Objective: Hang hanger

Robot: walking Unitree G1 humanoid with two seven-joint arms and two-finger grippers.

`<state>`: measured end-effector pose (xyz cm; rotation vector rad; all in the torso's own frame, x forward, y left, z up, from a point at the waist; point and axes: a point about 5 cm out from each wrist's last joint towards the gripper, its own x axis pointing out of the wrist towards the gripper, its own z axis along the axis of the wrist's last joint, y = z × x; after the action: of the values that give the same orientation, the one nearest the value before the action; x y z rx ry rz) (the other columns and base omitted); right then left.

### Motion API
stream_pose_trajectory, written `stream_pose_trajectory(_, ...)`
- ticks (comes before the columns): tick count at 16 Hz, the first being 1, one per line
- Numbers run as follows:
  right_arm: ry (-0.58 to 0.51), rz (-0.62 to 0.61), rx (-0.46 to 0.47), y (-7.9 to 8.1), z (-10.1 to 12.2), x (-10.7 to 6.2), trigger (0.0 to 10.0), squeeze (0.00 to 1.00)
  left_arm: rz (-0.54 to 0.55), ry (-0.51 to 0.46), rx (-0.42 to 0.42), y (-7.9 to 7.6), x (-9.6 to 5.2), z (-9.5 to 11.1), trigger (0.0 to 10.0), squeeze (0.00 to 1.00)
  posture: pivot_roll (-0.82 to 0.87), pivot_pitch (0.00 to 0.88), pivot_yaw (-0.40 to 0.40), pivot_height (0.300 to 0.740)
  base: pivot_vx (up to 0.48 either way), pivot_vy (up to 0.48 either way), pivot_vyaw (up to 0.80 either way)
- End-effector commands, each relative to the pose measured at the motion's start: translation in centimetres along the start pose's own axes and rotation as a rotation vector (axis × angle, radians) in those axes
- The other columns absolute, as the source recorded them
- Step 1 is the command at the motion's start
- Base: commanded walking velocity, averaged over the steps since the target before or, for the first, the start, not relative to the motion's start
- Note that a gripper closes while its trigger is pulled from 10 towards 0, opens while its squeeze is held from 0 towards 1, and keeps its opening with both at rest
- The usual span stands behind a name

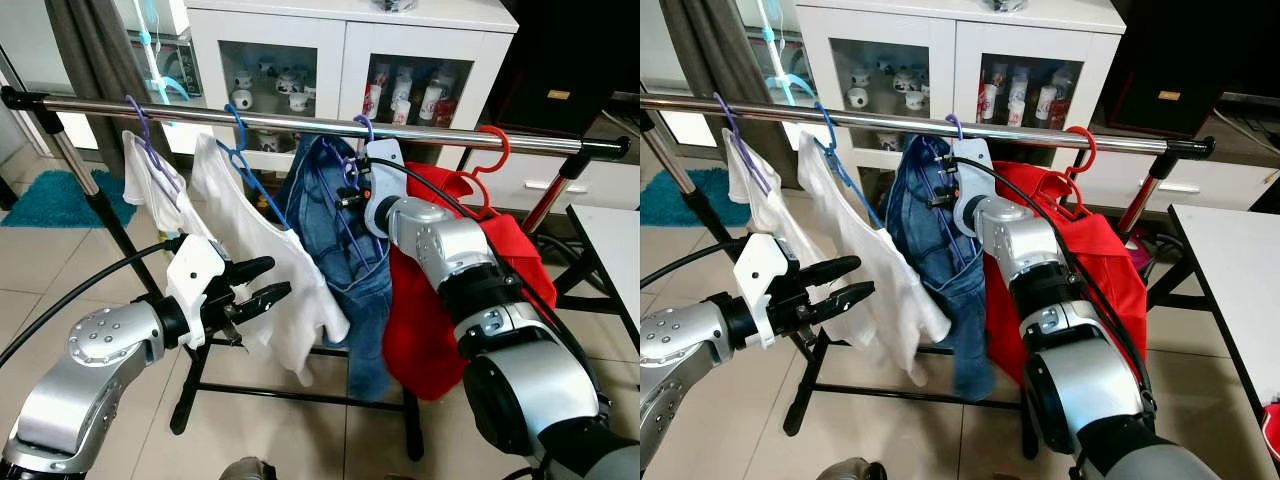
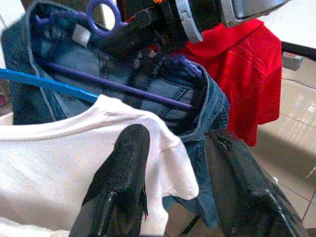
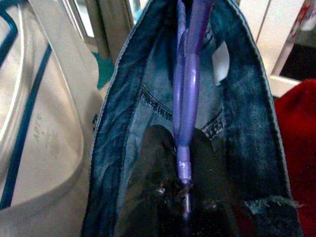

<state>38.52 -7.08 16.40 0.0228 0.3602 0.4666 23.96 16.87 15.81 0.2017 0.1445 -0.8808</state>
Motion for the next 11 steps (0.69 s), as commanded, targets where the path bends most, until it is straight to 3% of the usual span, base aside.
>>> stream_pose_trajectory(1,-0.119,0.032,0.028,-0.3,1.6,-0.5,10.0,0.78,-0.007,0.009,0.001,-0.2,0.1,-0.2,10.0,0.0,0.0,0.06,-0.014,0.74,0.0,0.0,0.0)
stream_pose_trajectory(2,-0.185,0.073,0.039,-0.6,2.2,-1.0,10.0,1.0,0.001,0.009,-0.002,-0.2,0.2,-0.3,10.0,0.0,-0.01,0.058,-0.011,0.74,0.0,0.0,0.0)
stream_pose_trajectory(4,-0.222,0.139,0.047,-0.8,2.3,-2.0,10.0,1.0,0.002,0.007,-0.004,-0.2,0.6,-0.4,10.0,0.0,-0.01,0.053,-0.007,0.74,0.0,0.0,0.0)
stream_pose_trajectory(7,-0.229,0.268,0.024,-2.1,0.6,-5.7,10.0,1.0,0.013,0.002,-0.001,-0.1,1.1,-0.4,10.0,0.0,-0.03,0.041,0.001,0.74,0.0,0.0,0.0)
stream_pose_trajectory(8,-0.276,0.307,0.031,-2.5,0.7,-7.8,10.0,1.0,0.056,-0.005,0.008,0.1,1.2,-0.5,10.0,0.0,-0.03,0.035,-0.005,0.74,0.0,0.0,0.0)
stream_pose_trajectory(9,-0.316,0.335,0.023,-2.8,0.9,-10.0,10.0,1.0,0.181,0.014,-0.006,1.1,1.1,-1.1,10.0,0.0,-0.04,0.034,-0.006,0.74,0.0,0.0,0.0)
stream_pose_trajectory(11,-0.359,0.323,0.004,-3.3,0.4,-12.7,10.0,1.0,0.305,-0.057,-0.067,1.5,1.2,-0.9,10.0,0.0,-0.05,0.032,-0.014,0.74,0.0,0.0,0.0)
